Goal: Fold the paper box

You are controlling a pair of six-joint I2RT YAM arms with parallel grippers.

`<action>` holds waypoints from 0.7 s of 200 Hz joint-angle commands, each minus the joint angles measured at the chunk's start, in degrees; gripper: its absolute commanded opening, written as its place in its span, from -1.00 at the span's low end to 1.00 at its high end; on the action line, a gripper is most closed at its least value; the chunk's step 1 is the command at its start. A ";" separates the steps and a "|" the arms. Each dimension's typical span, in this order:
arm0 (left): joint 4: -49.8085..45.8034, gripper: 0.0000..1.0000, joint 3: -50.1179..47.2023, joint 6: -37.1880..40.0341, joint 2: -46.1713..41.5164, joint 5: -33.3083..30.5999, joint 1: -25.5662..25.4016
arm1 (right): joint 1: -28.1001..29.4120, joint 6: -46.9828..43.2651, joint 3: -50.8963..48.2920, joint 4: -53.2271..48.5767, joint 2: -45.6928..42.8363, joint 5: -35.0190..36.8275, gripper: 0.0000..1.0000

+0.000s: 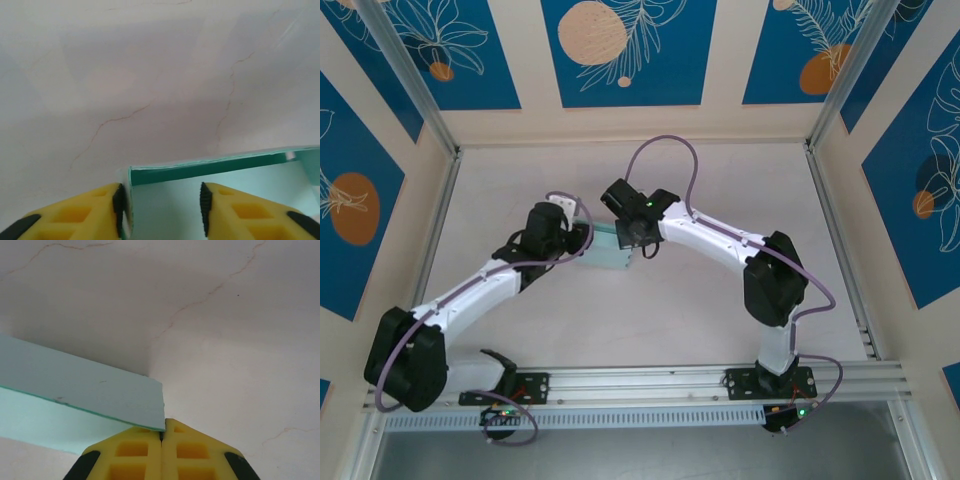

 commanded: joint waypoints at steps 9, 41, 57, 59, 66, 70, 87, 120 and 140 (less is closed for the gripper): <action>0.12 0.06 0.51 -0.69 -3.26 8.06 1.02 | 1.72 -1.42 1.51 2.39 2.34 -3.20 -1.00; 1.59 0.13 -1.38 -2.11 -3.72 8.46 2.23 | 1.63 -2.01 2.68 0.87 2.74 -0.81 -1.00; 2.66 0.14 -2.11 -3.06 -3.57 9.12 2.92 | 1.62 -2.30 3.23 0.33 2.73 0.02 -1.00; 2.71 0.15 -2.15 -3.13 -3.48 9.15 2.97 | 1.63 -2.41 3.26 0.29 2.74 0.10 -1.00; 2.72 0.17 -2.29 -3.40 -3.33 9.03 3.23 | 1.62 -2.50 3.44 0.08 2.74 0.42 -1.00; 2.72 0.18 -2.35 -3.51 -3.28 9.01 3.37 | 1.61 -2.58 3.53 -0.02 2.73 0.49 -1.00; 3.07 0.33 -2.82 -4.44 -3.23 8.78 4.01 | 1.55 -2.77 3.74 -0.23 2.80 0.74 -1.00; 3.01 0.65 -3.35 -6.55 -3.10 8.67 5.33 | 1.45 -2.76 3.98 -0.46 3.30 0.81 -1.00; 2.86 0.74 -3.62 -7.99 -3.36 7.93 6.10 | 1.46 -2.72 4.07 -0.47 3.39 0.69 -1.00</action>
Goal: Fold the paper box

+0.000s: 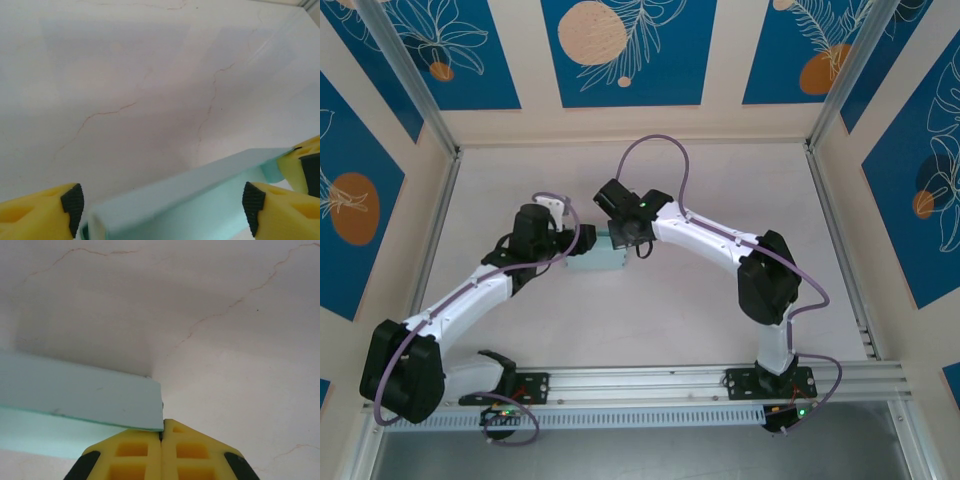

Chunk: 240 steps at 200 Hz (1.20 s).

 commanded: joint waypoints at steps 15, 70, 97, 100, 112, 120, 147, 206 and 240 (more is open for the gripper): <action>1.32 0.78 -0.87 -4.04 -0.51 0.72 2.24 | 0.40 -0.58 1.36 -1.09 1.34 0.27 -1.00; 0.37 0.70 -1.29 -10.00 -0.22 -2.50 3.53 | 0.65 -0.55 1.42 -1.15 1.67 0.10 -1.00; 0.36 0.56 -1.76 -12.15 0.00 -2.45 3.84 | 0.84 -0.58 1.44 -1.07 1.65 0.10 -1.00; 0.40 0.54 -1.89 -12.36 0.04 -2.51 3.80 | 0.91 -0.58 1.54 -1.04 1.73 0.14 -1.00; 0.60 0.47 -2.47 -13.14 -0.04 -2.75 4.01 | 0.97 -0.67 1.71 -1.10 1.83 0.32 -1.00; 0.62 0.44 -2.90 -13.53 -0.12 -2.97 4.08 | 1.12 -0.66 1.77 -1.19 1.92 0.57 -1.00; 0.68 0.38 -4.30 -14.53 -0.18 -3.22 4.46 | 1.71 -0.91 2.21 -1.47 2.30 1.40 -1.00; 4.04 0.27 -9.00 -18.10 -0.96 -2.16 4.46 | 2.90 -0.67 2.85 -1.84 3.60 3.00 -1.00; 4.84 0.21 -10.51 -19.11 -0.84 -2.10 4.46 | 3.30 -0.74 2.67 -1.49 3.79 3.30 -1.00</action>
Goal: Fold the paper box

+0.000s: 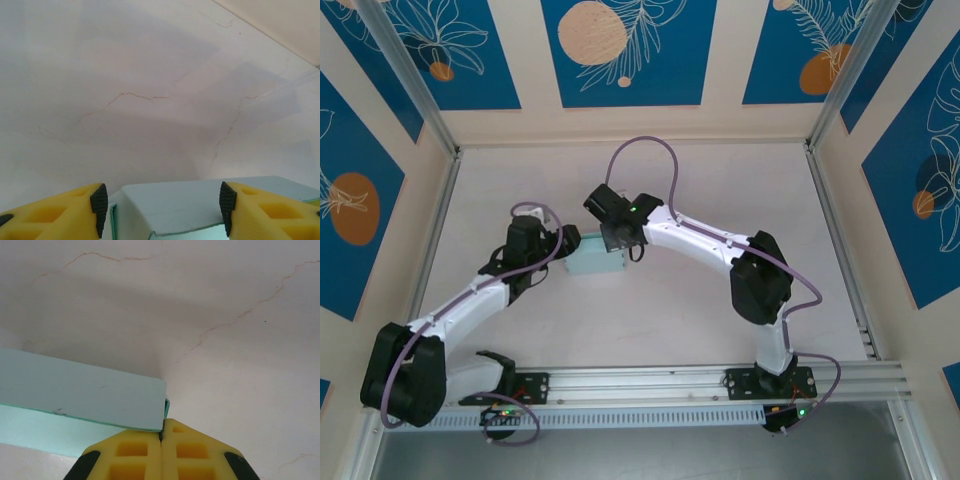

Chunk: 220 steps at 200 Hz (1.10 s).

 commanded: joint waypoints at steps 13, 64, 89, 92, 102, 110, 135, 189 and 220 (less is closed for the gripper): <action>-2.31 0.19 -2.69 -1.18 0.33 -0.11 0.70 | 0.87 -0.19 0.69 -1.66 1.69 -0.08 -1.00; -1.98 0.07 -4.60 -1.97 0.24 -0.37 0.70 | 1.36 -0.03 -0.33 -1.00 1.62 0.77 -1.00; -1.87 0.05 -5.69 -2.49 0.52 -0.45 0.70 | 1.49 -0.03 -0.70 -0.87 1.60 0.80 -1.00; -1.89 0.05 -5.91 -2.56 0.53 -0.46 0.70 | 1.48 -0.04 -0.74 -0.82 1.60 0.78 -1.00; -1.89 0.05 -6.33 -2.71 0.53 -0.50 0.70 | 1.54 -0.07 -0.89 -0.65 1.47 0.79 -1.00; -1.95 0.05 -6.61 -2.77 0.50 -0.55 0.70 | 1.52 0.00 -0.96 -0.61 1.52 0.77 -1.00; -2.68 0.08 -7.17 -3.11 0.35 -0.99 0.70 | 1.71 -0.01 -1.05 -0.34 1.51 0.86 -1.00; -0.52 0.03 -9.63 -4.60 -0.72 -0.75 0.70 | 2.61 -0.03 -1.27 -0.10 1.29 1.30 -0.87; 0.29 -0.05 -9.81 -4.62 -0.78 -0.73 0.61 | 3.47 -0.24 -0.88 -0.23 0.69 1.16 -0.83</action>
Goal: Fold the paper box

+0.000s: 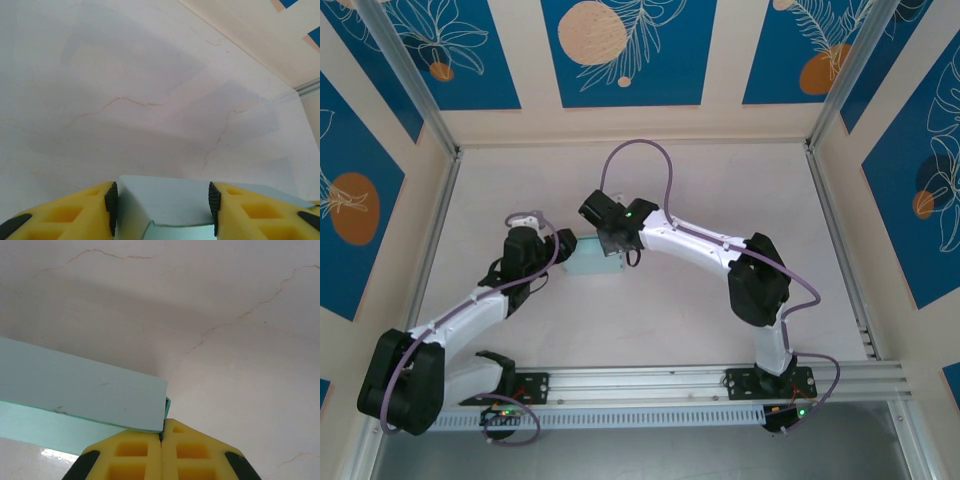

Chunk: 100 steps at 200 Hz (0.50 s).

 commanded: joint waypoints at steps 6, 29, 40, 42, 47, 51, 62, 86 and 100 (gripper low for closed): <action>-8.78 -0.06 -3.22 -0.27 1.39 -0.69 0.49 | 1.59 -0.37 -0.61 -0.24 0.23 -1.82 -0.80; -8.45 -0.06 -3.24 -0.10 1.17 -1.06 0.35 | 1.78 -0.51 -1.15 0.83 -1.08 -4.21 -0.72; -8.37 -0.07 -3.32 -0.03 1.08 -1.31 0.22 | 1.81 -0.56 -1.39 1.42 -1.82 -5.51 -0.69; -8.29 -0.07 -3.32 -0.02 1.01 -1.32 0.17 | 1.81 -0.52 -1.50 1.53 -1.92 -5.76 -0.68; -8.32 -0.07 -3.32 0.06 1.04 -1.49 0.06 | 1.80 -0.49 -1.71 1.80 -2.37 -6.41 -0.68; -8.28 -0.07 -3.40 0.11 1.04 -1.56 0.02 | 1.81 -0.48 -1.85 2.11 -2.65 -6.87 -0.67; -7.91 -0.07 -3.66 0.12 1.04 -1.75 -0.19 | 1.86 -0.47 -2.28 2.85 -3.44 -8.17 -0.65; -7.10 -0.07 -4.26 0.08 1.04 -2.13 -0.57 | 1.64 -0.26 -3.05 4.30 -4.92 -10.41 -0.55; -6.75 -0.08 -4.46 0.07 0.99 -2.28 -0.72 | 1.12 -0.16 -3.74 5.58 -5.75 -12.47 -0.53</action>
